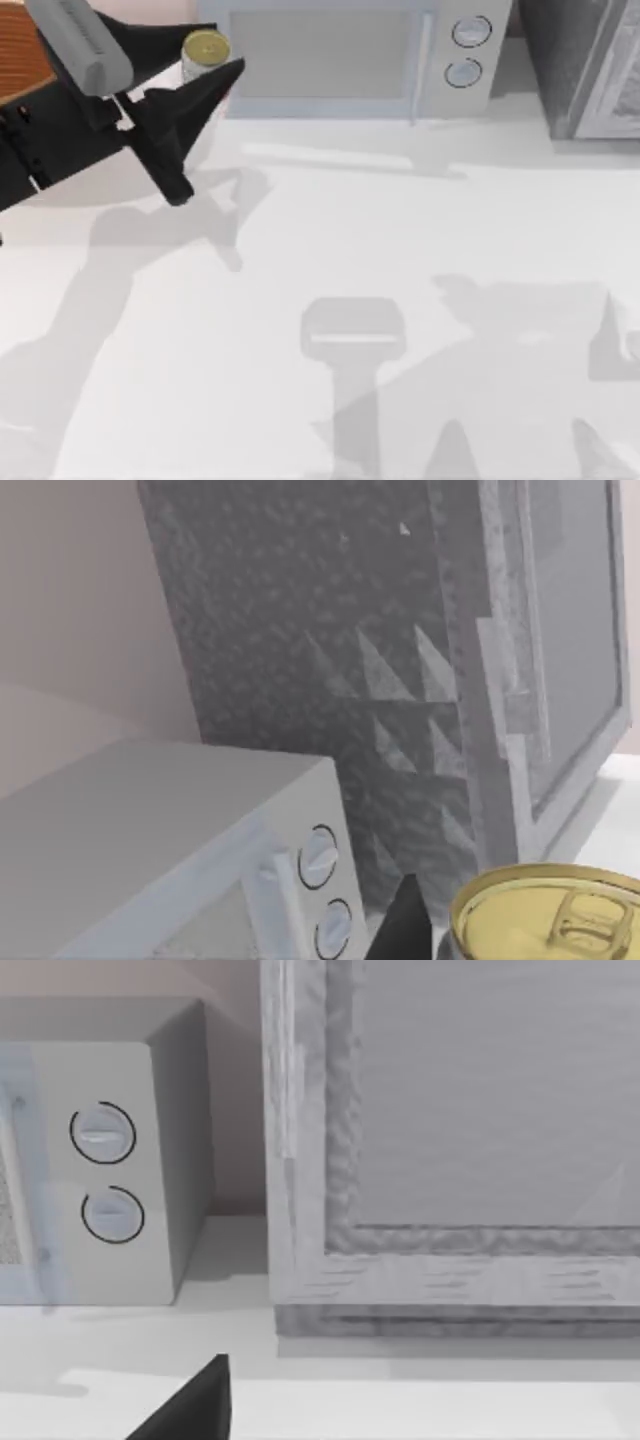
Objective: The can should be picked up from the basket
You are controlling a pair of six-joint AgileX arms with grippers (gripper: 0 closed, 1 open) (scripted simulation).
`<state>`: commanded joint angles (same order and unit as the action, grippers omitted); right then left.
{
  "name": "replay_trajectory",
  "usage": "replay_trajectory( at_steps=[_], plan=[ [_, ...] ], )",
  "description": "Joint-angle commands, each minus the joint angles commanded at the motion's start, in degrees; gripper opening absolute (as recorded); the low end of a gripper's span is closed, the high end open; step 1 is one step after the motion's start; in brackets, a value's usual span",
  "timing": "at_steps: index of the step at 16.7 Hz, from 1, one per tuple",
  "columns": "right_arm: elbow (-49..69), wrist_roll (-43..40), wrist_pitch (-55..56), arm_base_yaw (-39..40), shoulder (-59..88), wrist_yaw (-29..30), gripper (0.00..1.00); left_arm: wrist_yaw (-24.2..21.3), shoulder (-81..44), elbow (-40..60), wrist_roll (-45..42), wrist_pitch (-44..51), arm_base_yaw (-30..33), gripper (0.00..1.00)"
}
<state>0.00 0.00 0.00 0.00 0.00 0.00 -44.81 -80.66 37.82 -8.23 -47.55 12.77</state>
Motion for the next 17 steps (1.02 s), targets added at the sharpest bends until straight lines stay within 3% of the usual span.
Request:
replay_trajectory(
  at_steps=[17],
  plan=[
    [0.0, 0.0, 0.0, 0.0, 0.0, 0.0, 1.00, -21.8, -37.7, 15.5, 1.1, -20.3, 2.3, 0.00]
  ],
)
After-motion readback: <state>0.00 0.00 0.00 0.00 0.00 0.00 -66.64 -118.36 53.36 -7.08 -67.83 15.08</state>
